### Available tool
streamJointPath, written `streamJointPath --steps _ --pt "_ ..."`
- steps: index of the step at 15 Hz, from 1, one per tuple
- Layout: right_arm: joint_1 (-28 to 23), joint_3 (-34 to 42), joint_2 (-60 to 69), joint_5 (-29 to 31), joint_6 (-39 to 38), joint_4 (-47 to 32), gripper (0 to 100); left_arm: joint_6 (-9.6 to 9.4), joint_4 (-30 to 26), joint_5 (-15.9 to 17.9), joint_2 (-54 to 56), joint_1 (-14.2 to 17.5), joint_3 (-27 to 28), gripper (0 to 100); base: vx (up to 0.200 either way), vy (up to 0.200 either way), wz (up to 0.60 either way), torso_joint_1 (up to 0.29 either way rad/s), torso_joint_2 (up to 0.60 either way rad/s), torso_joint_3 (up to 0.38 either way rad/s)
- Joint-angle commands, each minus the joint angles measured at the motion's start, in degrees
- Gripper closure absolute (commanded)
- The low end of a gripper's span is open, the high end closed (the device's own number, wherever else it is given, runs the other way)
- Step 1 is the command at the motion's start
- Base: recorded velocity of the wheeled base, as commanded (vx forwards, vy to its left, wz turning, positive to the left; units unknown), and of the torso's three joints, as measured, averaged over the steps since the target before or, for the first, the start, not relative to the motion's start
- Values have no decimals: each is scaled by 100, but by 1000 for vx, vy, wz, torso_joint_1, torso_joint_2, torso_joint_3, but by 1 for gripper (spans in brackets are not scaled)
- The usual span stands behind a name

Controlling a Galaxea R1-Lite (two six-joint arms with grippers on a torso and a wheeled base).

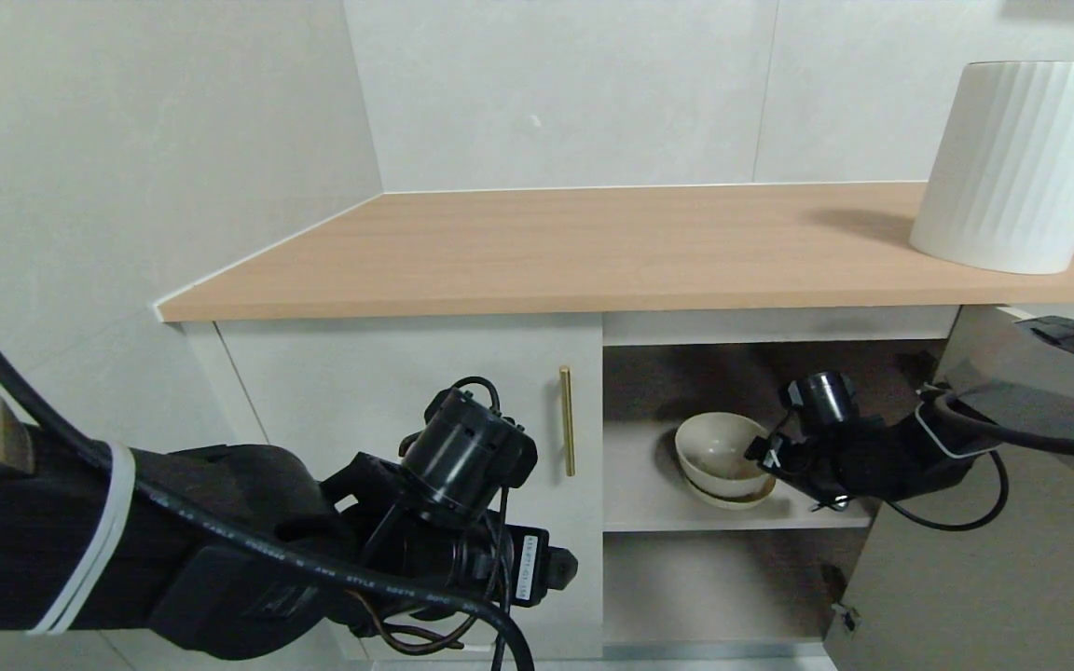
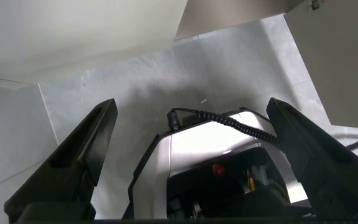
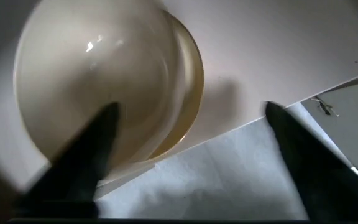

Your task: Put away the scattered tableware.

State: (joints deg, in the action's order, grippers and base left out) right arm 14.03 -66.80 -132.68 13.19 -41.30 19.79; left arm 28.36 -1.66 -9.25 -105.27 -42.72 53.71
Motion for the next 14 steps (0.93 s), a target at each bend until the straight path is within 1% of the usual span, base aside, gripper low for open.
streamJointPath --steps 1,3,5,6,7,8,9,10,11,12,13,14 --pt "12 27 85 -1 -1 -27 0 3 -1 -6 6 0 -1 0 0 0 0 0 0 0" --pt "38 229 331 -18 17 -27 0 3 -1 -15 129 62 -1 0 0 0 0 0 0 0" --pt "109 651 946 -194 34 -45 0 3 -1 -6 498 202 -19 0 0 0 0 0 0 0" --pt "117 686 972 -212 43 -45 0 3 -1 -6 516 211 -19 0 0 0 0 0 0 0" --pt "284 1222 1842 -563 263 -212 0 -5 -1 -6 999 404 -80 0 0 0 0 0 0 0" --pt "390 1451 2273 -704 421 -379 0 -5 -10 -6 1254 466 -124 0 0 0 0 0 0 0" --pt "390 1451 2273 -704 421 -379 0 -5 -10 -6 1254 466 -124 0 0 0 0 0 0 0" --pt "583 1750 3187 -959 720 -854 0 3 -10 2 1790 571 -291 0 0 0 0 0 0 0" --pt "785 1978 4154 -1205 905 -1478 0 -5 -1 2 2318 580 -555 0 0 0 0 0 0 0" --pt "873 2049 4593 -1381 949 -1794 0 -5 -1 2 2555 580 -704 0 0 0 0 0 0 0" --pt "917 2057 4725 -1416 966 -1891 0 -14 -1 2 2625 580 -757 0 0 0 0 0 0 0" --pt "1119 2075 5200 -1433 966 -2295 0 -23 -1 2 2898 642 -933 0 0 0 0 0 0 0"
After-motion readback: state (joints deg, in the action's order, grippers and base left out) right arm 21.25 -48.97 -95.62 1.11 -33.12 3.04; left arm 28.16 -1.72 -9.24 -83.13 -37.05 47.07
